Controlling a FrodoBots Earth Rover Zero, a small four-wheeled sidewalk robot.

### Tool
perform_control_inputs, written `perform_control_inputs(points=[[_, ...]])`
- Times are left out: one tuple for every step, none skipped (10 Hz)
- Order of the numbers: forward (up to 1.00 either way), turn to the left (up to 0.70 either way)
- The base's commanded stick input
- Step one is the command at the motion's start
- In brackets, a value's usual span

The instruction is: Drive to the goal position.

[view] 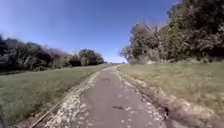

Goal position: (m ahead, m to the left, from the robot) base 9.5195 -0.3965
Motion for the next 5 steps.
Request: perform_control_inputs(points=[[1.0,0.0],[1.0,0.0],[1.0,0.0],[1.0,0.0],[1.0,0.0]])
